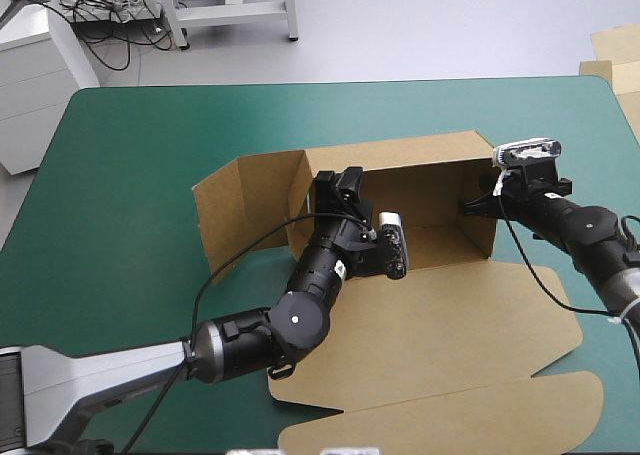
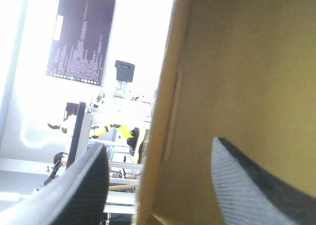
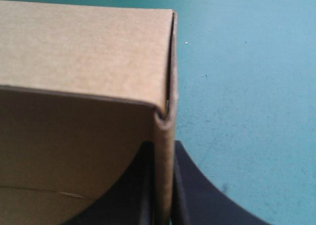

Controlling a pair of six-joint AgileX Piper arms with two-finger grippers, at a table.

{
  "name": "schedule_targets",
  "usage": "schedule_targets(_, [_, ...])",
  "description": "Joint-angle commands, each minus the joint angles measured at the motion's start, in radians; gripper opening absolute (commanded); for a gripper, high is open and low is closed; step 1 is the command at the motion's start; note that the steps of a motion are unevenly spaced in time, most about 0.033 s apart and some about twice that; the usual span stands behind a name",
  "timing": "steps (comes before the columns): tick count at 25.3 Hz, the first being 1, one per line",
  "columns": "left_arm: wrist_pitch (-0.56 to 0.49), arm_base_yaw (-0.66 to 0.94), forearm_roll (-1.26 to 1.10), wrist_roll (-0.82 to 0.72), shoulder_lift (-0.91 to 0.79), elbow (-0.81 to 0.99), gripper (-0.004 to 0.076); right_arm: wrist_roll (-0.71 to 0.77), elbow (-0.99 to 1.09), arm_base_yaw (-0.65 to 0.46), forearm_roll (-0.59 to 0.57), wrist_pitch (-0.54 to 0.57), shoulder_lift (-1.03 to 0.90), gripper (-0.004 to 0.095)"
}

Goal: Fold the box

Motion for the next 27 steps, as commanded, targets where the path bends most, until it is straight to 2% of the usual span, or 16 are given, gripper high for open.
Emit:
schedule_targets(1, [0.130,-0.045,0.100,-0.035,-0.097,-0.036,0.0323,0.088,-0.046,0.000,-0.121,-0.032,-0.018,0.0002])
schedule_targets(3, [0.157,-0.051,0.100,-0.035,-0.136,-0.036,0.0233,0.174,-0.075,0.000,-0.192,-0.002,-0.018,0.0002])
schedule_targets(7, [0.159,-0.028,0.096,-0.122,-0.224,-0.038,-0.0003,0.385,-0.148,0.000,-0.381,0.104,-0.020,0.0002])
schedule_targets(9, [0.157,0.002,0.077,-0.141,-0.275,-0.044,-0.0006,0.528,-0.209,0.000,-0.512,0.188,-0.020,0.0002])
schedule_targets(12, [0.136,0.074,-0.007,-0.141,-0.336,-0.078,-0.0006,0.682,-0.304,0.000,-0.629,0.322,-0.020,0.0002])
schedule_targets(15, [0.068,0.198,-0.108,-0.141,-0.383,-0.116,-0.0006,0.775,-0.401,0.000,-0.665,0.477,-0.012,0.0001])
schedule_targets(16, [0.020,0.296,-0.193,-0.141,-0.404,-0.142,-0.0006,0.820,-0.466,0.000,-0.665,0.565,0.000,0.0001])
schedule_targets(20, [-0.043,0.483,-0.377,-0.121,-0.416,-0.160,-0.0006,0.919,-0.561,0.002,-0.665,0.706,0.035,0.0001])
schedule_targets(23, [-0.088,0.730,-0.714,0.050,-0.408,-0.160,-0.0006,1.007,-0.612,0.020,-0.671,0.820,0.117,0.0002])
schedule_targets(27, [-0.069,0.985,-1.101,0.322,-0.398,-0.160,-0.0007,1.036,-0.612,0.078,-0.686,0.862,0.254,0.0001])
